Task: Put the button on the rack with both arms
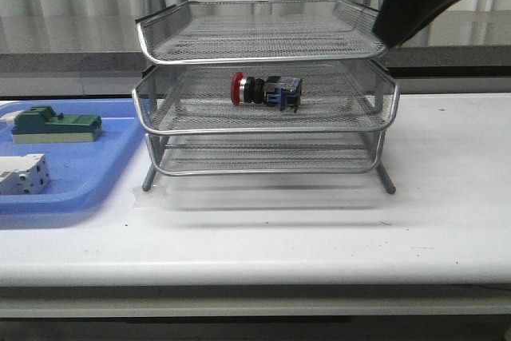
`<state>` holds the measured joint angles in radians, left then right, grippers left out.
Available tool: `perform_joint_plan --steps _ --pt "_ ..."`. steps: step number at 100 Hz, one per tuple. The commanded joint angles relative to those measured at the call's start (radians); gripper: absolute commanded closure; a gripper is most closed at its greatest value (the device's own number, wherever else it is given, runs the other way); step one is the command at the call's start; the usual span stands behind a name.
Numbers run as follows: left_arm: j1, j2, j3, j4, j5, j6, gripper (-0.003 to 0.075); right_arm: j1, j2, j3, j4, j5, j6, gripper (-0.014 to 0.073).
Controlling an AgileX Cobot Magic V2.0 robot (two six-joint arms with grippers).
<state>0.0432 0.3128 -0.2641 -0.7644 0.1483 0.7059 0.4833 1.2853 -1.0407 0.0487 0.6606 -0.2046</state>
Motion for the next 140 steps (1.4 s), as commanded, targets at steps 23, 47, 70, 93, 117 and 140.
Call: perform_joint_plan --steps 23,47,70,93,117,140 --pt "0.001 0.005 -0.028 -0.018 -0.054 -0.007 0.0740 -0.008 -0.298 0.104 -0.392 0.038 0.425 0.0654" --pt "0.001 0.005 -0.028 -0.018 -0.054 -0.007 0.0740 -0.008 -0.546 0.226 -0.485 0.133 0.489 0.0654" --pt "0.001 0.005 -0.028 -0.018 -0.054 -0.007 0.0740 -0.008 -0.772 0.305 -0.485 0.222 0.489 0.0654" --pt "0.001 0.005 -0.028 -0.018 -0.054 -0.007 0.0740 -0.008 -0.911 0.337 -0.479 0.237 0.489 0.0654" --pt "0.001 0.005 -0.028 -0.018 -0.054 -0.007 0.0740 -0.008 -0.925 0.337 -0.479 0.238 0.489 0.0654" --pt "0.001 0.005 -0.028 -0.018 -0.054 -0.007 0.0740 -0.008 -0.925 0.337 -0.479 0.238 0.489 0.0654"
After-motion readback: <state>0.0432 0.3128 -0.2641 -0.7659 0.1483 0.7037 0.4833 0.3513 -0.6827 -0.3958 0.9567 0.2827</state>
